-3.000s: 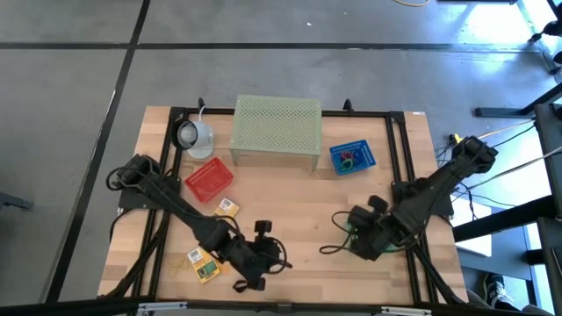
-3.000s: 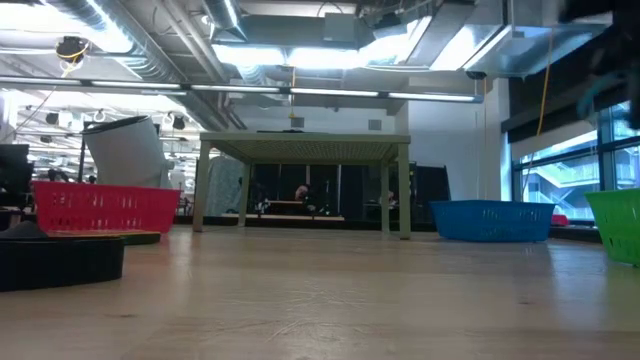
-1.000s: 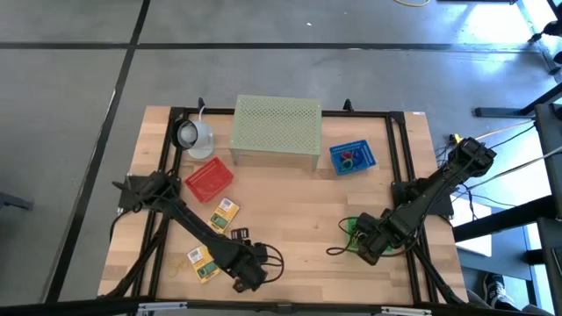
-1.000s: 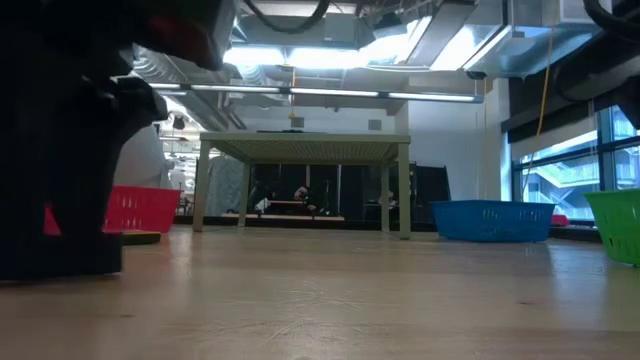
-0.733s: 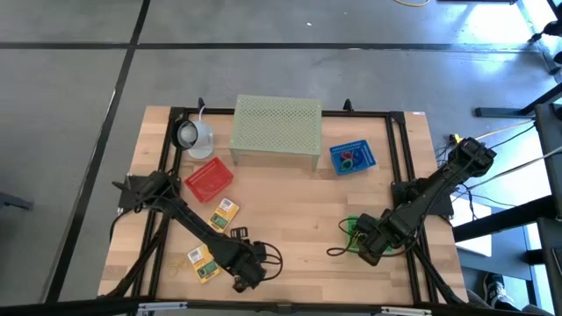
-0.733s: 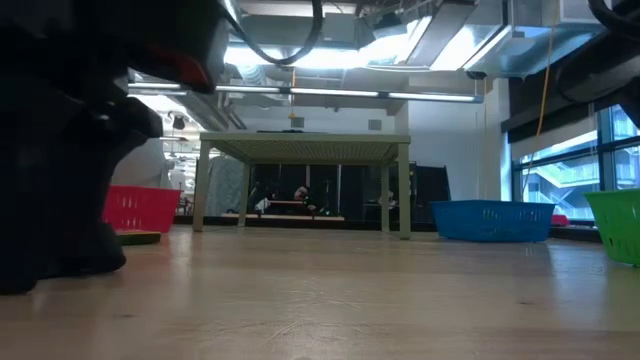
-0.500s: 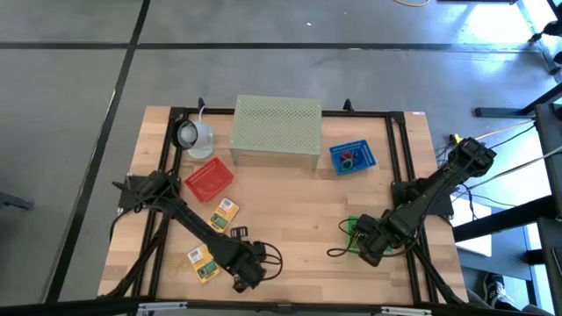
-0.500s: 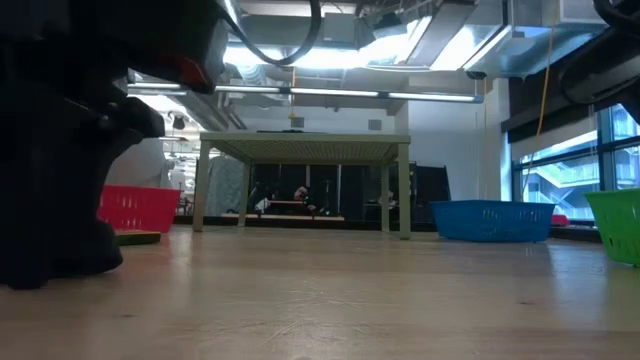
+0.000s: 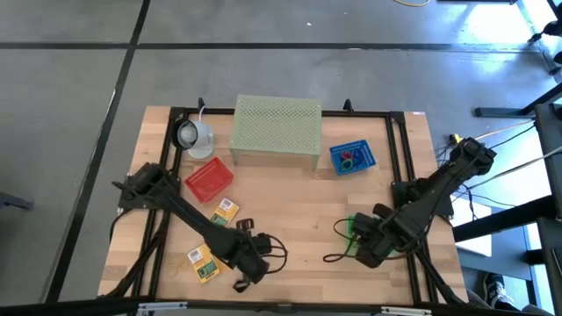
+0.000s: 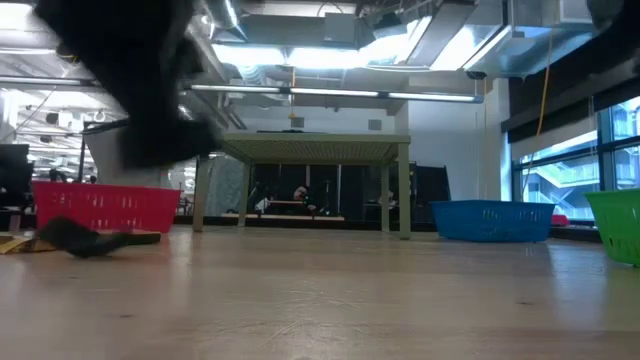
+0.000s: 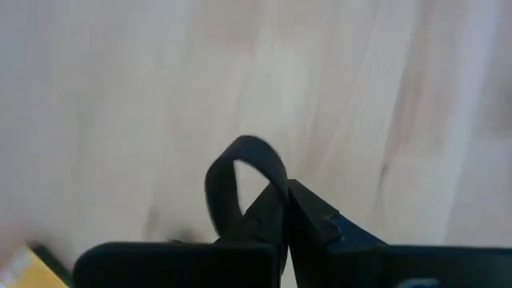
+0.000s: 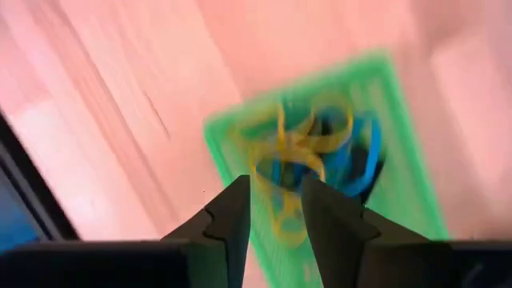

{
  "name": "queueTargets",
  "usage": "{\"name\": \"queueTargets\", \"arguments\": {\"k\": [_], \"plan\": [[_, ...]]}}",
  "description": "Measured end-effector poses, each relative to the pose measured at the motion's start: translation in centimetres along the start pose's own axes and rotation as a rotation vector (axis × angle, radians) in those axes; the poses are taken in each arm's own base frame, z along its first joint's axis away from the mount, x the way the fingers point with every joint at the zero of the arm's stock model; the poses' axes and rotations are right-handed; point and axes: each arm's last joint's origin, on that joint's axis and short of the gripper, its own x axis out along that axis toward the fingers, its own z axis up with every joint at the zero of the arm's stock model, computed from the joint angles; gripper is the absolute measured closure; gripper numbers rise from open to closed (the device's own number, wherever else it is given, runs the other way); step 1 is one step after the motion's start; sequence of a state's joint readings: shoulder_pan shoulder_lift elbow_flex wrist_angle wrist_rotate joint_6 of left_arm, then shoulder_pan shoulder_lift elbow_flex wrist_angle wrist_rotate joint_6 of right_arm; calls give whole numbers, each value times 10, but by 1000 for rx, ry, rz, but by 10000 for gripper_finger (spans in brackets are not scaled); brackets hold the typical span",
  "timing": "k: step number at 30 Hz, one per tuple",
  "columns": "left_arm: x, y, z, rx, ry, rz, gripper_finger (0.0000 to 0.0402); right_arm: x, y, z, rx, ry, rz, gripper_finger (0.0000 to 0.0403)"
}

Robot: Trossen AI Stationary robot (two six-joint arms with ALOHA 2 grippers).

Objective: Pick & Place Office Desk Supplies
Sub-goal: Put the black rubber band into the green bin

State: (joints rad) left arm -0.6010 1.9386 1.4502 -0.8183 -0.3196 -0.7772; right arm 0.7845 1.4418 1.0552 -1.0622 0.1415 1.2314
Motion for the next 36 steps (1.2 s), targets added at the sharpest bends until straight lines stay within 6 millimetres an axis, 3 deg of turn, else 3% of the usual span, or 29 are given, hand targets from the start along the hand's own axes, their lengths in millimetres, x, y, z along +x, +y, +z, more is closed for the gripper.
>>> {"name": "queueTargets", "arguments": {"k": [8, 11, 14, 23, 29, 36], "plan": [[-65, -2, 21, 108, -441, -22, 398, -17, 12, 18, -173, -506, -78, 289], [-76, -7, 28, 168, -569, -13, 398, -17, 17, 28, -164, -708, -99, 289], [-73, -12, 36, 239, -617, -56, 398, -18, 23, 40, -131, -822, -74, 289], [-51, -18, 54, 284, -703, -40, 398, -23, 27, 69, -211, -880, -27, 289], [-41, -23, 54, 258, -716, -19, 398, -12, 42, 73, -510, -883, -88, 289], [-42, -28, 55, 329, -695, -182, 398, 14, 73, 76, -871, -842, 109, 289]]}}
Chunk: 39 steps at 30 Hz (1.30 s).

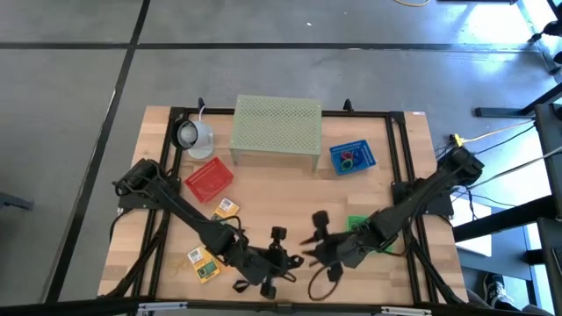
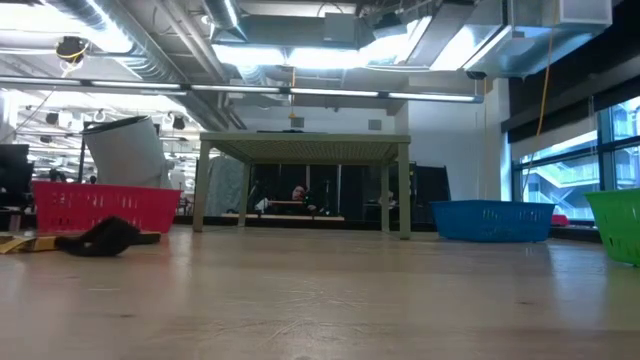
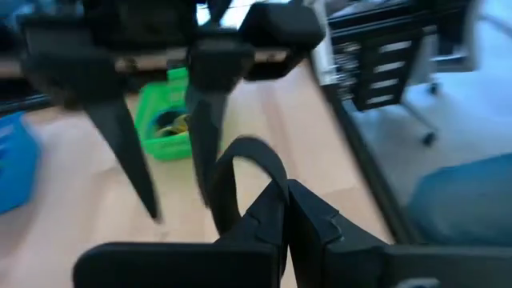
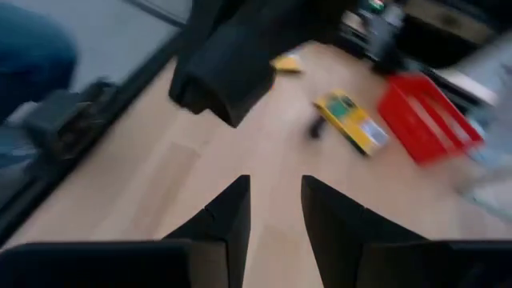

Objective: Pick & Place Office Desk Supplies
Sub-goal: Put the black rubber band into the green bin

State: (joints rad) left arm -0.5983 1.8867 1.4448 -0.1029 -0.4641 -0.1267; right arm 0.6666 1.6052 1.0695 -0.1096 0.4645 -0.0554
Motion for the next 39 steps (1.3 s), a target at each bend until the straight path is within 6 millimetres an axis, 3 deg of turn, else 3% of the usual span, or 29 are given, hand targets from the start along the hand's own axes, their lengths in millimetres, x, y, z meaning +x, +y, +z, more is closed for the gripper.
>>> {"name": "queueTargets", "arguments": {"k": [9, 23, 39], "plan": [[17, -9, -5, 93, -38, -250, 398, 5, 8, 7, -55, -106, 148, 289], [22, -2, -6, 64, -25, -240, 398, 4, 13, 9, -59, -138, 333, 289], [22, -2, -6, 64, -25, -240, 398, 3, 12, 15, 18, -194, 339, 289]]}}
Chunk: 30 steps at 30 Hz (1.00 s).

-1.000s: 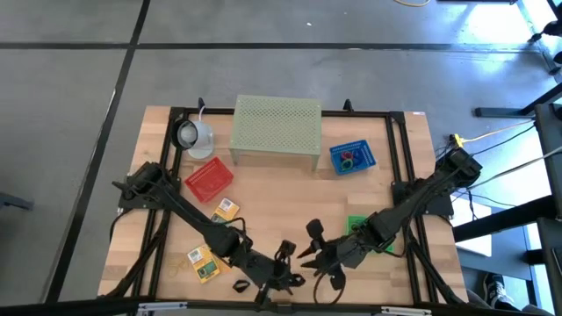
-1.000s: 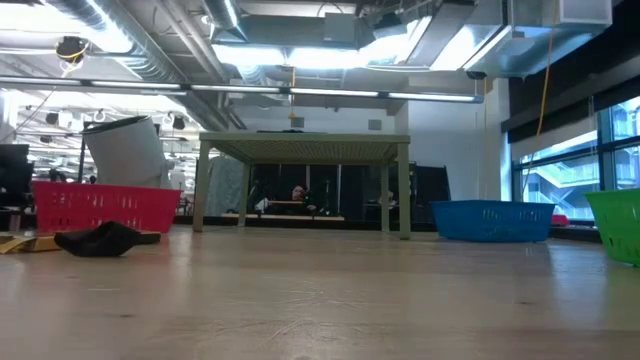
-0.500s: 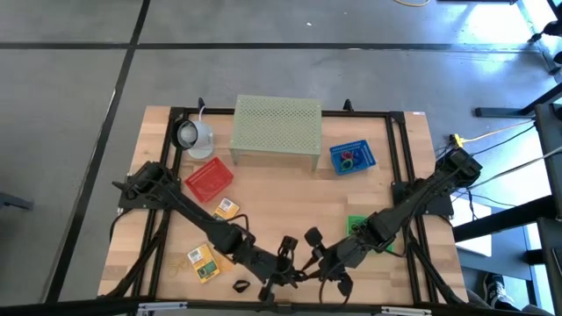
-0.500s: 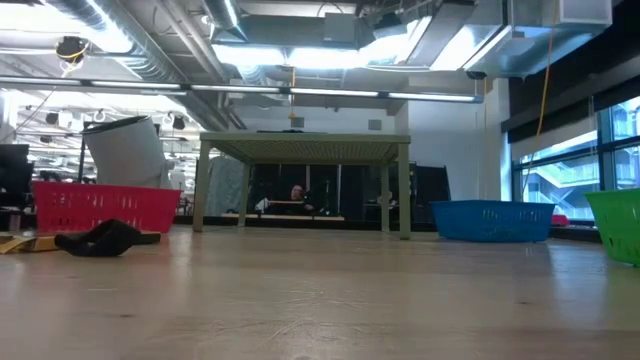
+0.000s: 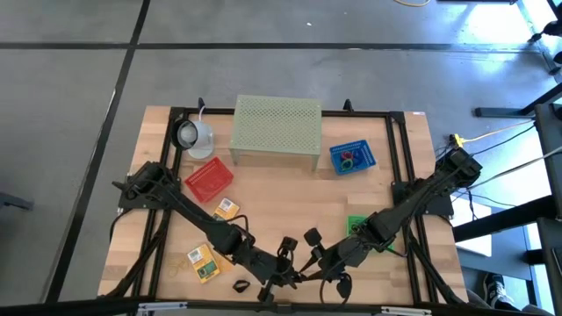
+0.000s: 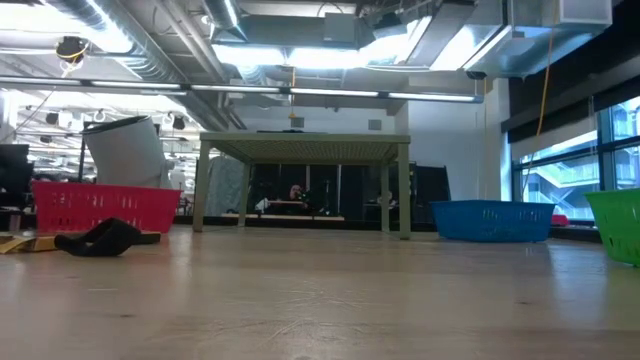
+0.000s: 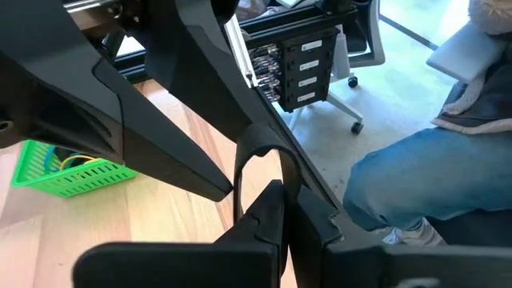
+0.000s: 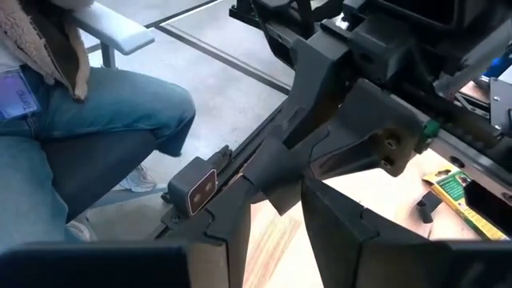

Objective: Pick & Place Office Desk Supplies
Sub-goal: Put the black rubber band into the green bin

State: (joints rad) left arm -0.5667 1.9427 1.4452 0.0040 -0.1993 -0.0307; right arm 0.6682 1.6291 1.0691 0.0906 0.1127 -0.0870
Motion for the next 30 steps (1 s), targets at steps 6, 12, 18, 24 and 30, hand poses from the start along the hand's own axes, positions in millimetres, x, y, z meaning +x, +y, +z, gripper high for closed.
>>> {"name": "queueTargets", "arguments": {"k": [6, 12, 18, 24, 30], "plan": [[0, 2, 0, 0, -1, 73, 398, 0, -2, 0, 4, -6, -10, 289], [-1, 2, -1, 11, 3, 141, 398, 0, -3, 0, 4, -5, -15, 289], [-2, -5, -1, 19, 0, 138, 398, 0, -3, -1, 55, 12, -35, 289], [-12, -12, 1, 21, 19, 183, 398, 0, -5, -2, 54, 23, -97, 289], [-26, -20, 5, 12, 27, 266, 398, 0, -5, -2, 54, 22, -94, 289]]}}
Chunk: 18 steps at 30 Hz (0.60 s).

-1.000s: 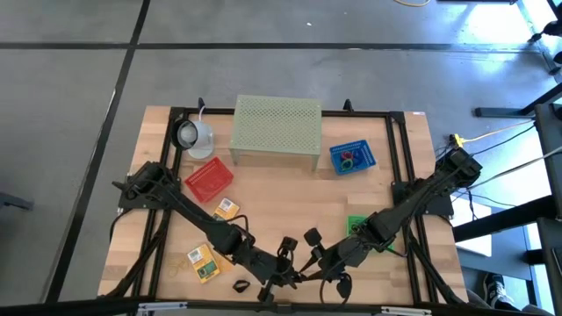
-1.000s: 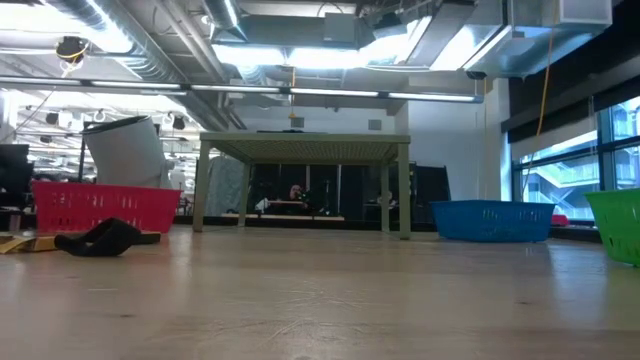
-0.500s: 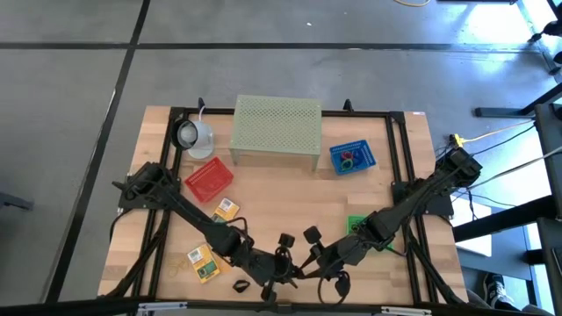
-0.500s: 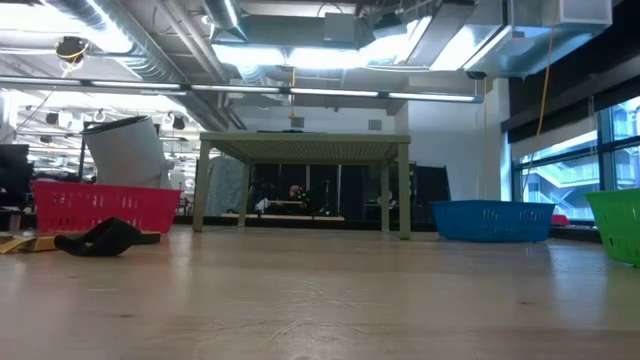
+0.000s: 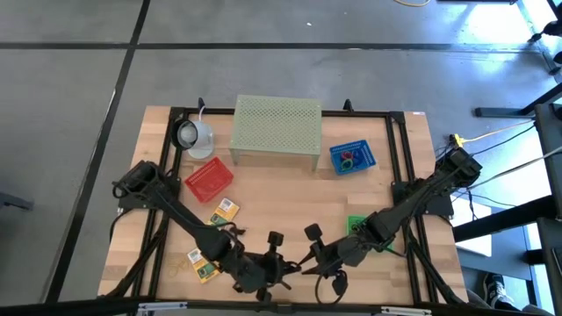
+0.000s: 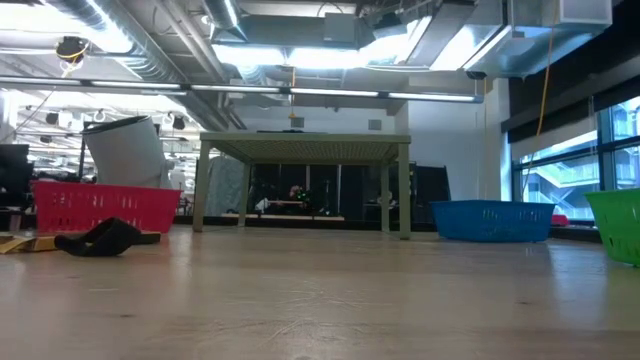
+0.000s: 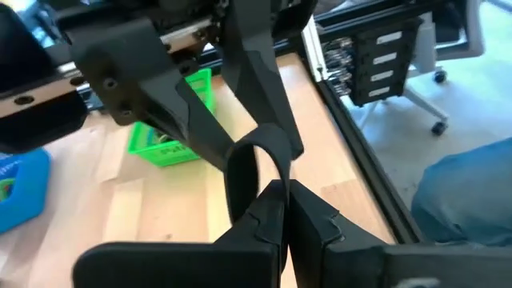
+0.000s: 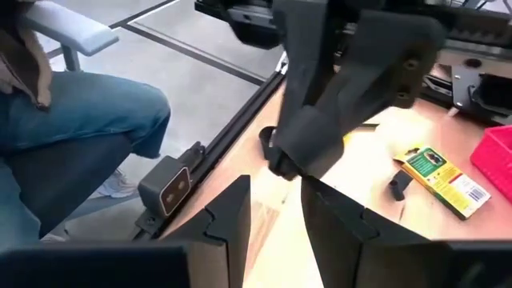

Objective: Pick & Place Office Desk Supplies
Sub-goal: Put the black rubber band into the green bin

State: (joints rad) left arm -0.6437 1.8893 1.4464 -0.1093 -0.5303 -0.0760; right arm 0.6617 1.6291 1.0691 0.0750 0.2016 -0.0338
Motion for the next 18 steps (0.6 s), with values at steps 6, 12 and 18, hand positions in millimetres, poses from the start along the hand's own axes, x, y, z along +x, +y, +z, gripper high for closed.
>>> {"name": "queueTargets", "arguments": {"k": [6, 12, 18], "plan": [[-3, -6, -2, 30, 10, 4, 398, 0, -2, 3, 67, -27, -71, 289], [-4, -5, -3, 34, 18, 23, 398, 1, -10, 3, 147, -33, -113, 289], [-4, -5, -4, 40, 31, 25, 398, 1, -10, 3, 148, -34, -113, 266]]}}
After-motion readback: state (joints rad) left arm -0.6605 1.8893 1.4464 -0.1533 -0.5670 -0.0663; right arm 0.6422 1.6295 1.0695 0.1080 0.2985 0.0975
